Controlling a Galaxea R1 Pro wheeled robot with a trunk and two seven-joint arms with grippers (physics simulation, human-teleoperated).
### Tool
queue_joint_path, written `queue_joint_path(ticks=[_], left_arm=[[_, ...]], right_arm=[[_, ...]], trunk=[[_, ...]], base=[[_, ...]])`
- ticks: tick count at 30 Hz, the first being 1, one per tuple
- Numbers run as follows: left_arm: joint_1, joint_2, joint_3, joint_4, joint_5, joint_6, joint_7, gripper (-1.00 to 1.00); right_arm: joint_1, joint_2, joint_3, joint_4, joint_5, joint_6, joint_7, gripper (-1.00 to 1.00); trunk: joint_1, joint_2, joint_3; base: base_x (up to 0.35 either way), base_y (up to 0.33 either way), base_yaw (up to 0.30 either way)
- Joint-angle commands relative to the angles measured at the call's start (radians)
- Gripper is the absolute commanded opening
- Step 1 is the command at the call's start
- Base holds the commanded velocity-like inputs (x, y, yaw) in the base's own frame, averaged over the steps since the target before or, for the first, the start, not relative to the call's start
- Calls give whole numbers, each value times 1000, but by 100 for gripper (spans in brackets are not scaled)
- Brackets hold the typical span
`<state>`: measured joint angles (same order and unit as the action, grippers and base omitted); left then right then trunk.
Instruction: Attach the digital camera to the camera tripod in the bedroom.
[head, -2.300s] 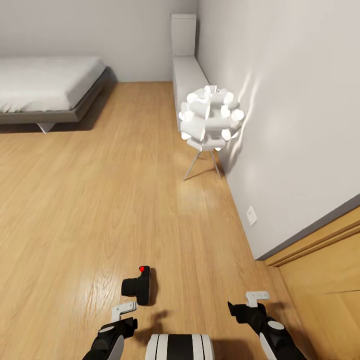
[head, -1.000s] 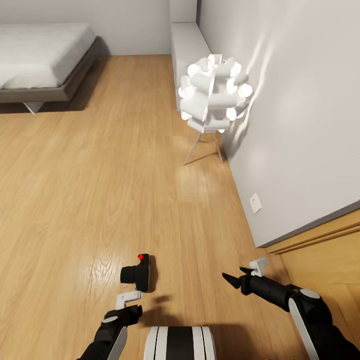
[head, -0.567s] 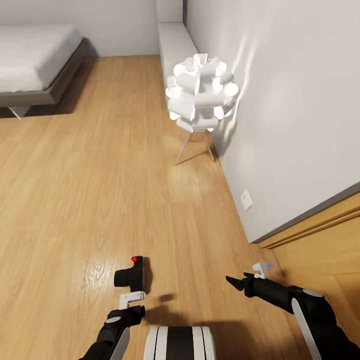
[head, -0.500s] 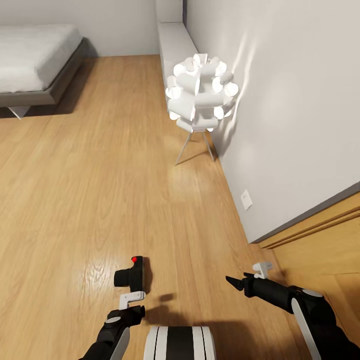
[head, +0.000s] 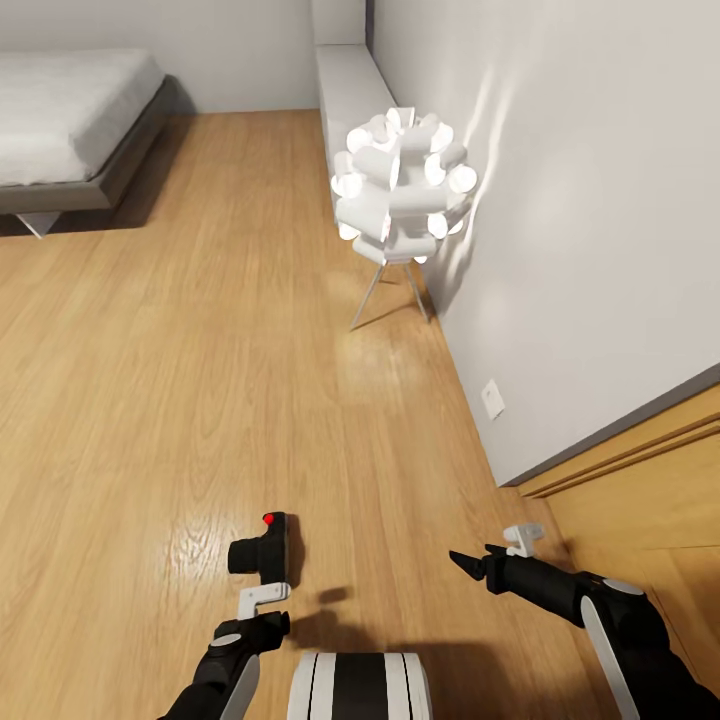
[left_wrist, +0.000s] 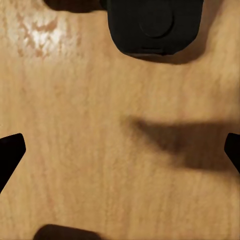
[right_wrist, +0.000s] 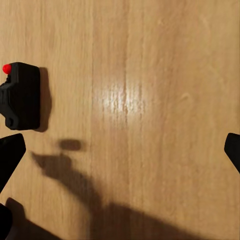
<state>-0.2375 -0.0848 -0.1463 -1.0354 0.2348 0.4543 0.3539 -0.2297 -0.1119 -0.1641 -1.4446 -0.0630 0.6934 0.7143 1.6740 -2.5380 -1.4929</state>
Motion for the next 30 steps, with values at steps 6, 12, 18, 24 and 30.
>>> queue_joint_path(ticks=[6, 12, 18, 24, 30], left_arm=[[0, 0, -2, 5, 13, 2, 11, 100], [0, -1, -2, 8, 13, 2, 12, 100], [0, -1, -4, 5, 12, 0, 7, 100], [0, -3, -6, -7, 10, -3, 5, 100], [0, -3, -6, -30, 9, -8, 4, 100]], right_arm=[[0, 0, -1, 0, -6, 8, 1, 100], [0, 0, -2, 0, -6, 8, 1, 100], [0, 0, -3, 0, -7, 8, 1, 100], [0, 0, -4, 0, -9, 8, 1, 100], [0, 0, -5, 0, -10, 8, 1, 100]], trunk=[[0, 0, -1], [0, 0, -1], [0, 0, -4], [3, -2, -28], [6, -3, -51]], base=[[0, 0, 0], [0, 0, 0], [0, 0, 0], [0, 0, 0], [0, 0, 0]])
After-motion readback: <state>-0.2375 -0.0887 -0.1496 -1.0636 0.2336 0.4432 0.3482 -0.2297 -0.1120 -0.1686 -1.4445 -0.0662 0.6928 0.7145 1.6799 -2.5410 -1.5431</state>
